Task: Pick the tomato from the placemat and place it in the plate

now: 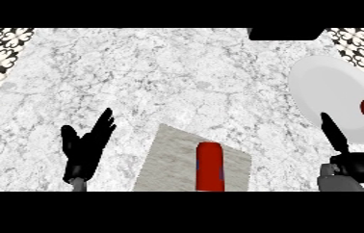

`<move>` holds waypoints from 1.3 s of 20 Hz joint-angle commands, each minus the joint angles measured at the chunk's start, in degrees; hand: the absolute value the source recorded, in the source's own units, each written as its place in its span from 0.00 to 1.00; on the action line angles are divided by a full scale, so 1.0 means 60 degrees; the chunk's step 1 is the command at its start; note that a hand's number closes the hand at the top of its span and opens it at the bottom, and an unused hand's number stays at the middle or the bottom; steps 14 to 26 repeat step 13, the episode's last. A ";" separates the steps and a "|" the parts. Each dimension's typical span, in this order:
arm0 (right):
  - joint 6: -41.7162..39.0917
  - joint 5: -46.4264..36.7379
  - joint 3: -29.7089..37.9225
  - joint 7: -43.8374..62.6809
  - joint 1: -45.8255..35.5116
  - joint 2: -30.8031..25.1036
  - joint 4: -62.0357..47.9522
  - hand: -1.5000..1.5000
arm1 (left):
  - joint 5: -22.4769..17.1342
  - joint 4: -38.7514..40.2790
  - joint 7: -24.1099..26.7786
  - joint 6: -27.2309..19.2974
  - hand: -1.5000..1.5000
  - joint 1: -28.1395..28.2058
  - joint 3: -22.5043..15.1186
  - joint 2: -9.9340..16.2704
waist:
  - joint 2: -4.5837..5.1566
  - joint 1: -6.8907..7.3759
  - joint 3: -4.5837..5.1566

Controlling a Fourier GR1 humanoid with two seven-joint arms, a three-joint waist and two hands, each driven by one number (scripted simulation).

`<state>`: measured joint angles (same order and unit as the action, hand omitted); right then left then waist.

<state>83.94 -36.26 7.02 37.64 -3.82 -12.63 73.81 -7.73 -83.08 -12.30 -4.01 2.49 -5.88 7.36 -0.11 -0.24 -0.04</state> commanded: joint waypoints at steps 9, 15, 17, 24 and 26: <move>-0.0269 -0.2461 -0.0290 0.0652 0.0964 0.2081 0.0677 0.00 | 0.0311 0.0564 0.0111 0.0153 0.50 -0.0366 0.0092 -0.0306 | 0.0019 0.0038 0.0016; -0.0440 -0.3176 -0.0571 0.1628 0.1320 0.2095 0.1141 0.00 | 0.0575 0.0248 0.0422 -0.0078 0.50 0.0243 -0.0019 -0.0477 | 0.0012 0.0040 0.0019; -0.0440 -0.3176 -0.0571 0.1628 0.1320 0.2095 0.1141 0.00 | 0.0575 0.0248 0.0422 -0.0078 0.50 0.0243 -0.0019 -0.0477 | 0.0012 0.0040 0.0019; -0.0440 -0.3176 -0.0571 0.1628 0.1320 0.2095 0.1141 0.00 | 0.0575 0.0248 0.0422 -0.0078 0.50 0.0243 -0.0019 -0.0477 | 0.0012 0.0040 0.0019; -0.0440 -0.3176 -0.0571 0.1628 0.1320 0.2095 0.1141 0.00 | 0.0575 0.0248 0.0422 -0.0078 0.50 0.0243 -0.0019 -0.0477 | 0.0012 0.0040 0.0019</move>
